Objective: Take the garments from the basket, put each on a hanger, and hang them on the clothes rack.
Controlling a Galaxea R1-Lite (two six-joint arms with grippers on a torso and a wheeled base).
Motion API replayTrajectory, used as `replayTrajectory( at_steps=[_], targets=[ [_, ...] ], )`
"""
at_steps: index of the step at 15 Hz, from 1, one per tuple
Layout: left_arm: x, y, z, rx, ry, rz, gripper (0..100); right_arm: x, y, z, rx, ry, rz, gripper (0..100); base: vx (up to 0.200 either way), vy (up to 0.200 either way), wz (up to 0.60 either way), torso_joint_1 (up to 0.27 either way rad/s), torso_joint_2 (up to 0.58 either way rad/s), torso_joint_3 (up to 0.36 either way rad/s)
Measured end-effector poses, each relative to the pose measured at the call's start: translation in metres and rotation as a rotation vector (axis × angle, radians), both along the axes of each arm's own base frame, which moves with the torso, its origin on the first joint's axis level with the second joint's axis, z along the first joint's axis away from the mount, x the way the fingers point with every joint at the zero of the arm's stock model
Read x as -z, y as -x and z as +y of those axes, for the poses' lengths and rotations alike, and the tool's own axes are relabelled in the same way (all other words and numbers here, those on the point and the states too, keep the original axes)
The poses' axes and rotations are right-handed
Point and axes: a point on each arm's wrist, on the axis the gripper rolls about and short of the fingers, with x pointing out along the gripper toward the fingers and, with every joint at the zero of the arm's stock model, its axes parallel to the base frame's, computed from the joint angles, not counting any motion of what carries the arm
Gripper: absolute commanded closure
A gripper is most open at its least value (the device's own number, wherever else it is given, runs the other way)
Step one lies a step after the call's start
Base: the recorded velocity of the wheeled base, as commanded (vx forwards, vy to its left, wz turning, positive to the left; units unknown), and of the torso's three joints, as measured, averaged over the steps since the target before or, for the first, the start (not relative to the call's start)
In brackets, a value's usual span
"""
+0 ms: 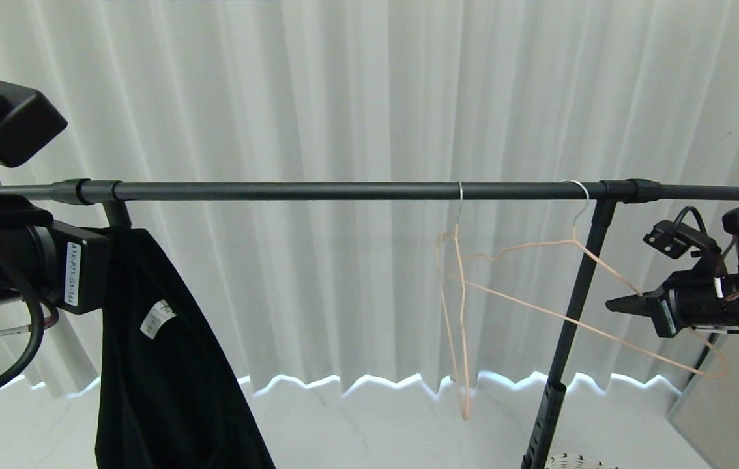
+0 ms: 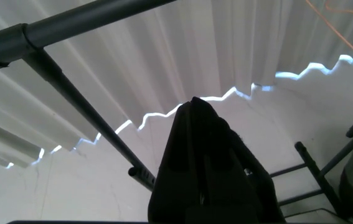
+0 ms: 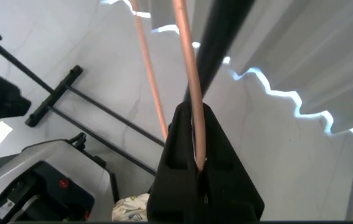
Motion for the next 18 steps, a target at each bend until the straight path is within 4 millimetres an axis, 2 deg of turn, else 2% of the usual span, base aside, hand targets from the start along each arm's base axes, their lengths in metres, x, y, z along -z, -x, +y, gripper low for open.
replayTrajectory(
  at_steps=[6, 13, 18],
  targets=[
    [0.003, 0.006, 0.002, -0.003, 0.004, 0.001, 100, -0.034, 0.029, 0.018, 0.046, -0.158, -0.101, 100, 0.0, 0.0, 0.0, 0.0, 0.0, 0.0],
    [0.013, 0.013, 0.005, -0.007, -0.007, 0.024, 100, -0.049, 0.093, 0.016, 0.113, -0.145, -0.16, 100, 0.0, 0.0, 0.0, 0.0, 0.0, 0.0],
    [0.015, 0.012, 0.005, -0.008, -0.011, 0.032, 100, -0.05, 0.136, 0.011, 0.243, -0.055, -0.138, 100, -0.2, 0.0, 0.0, 0.003, 0.0, 0.005]
  ],
)
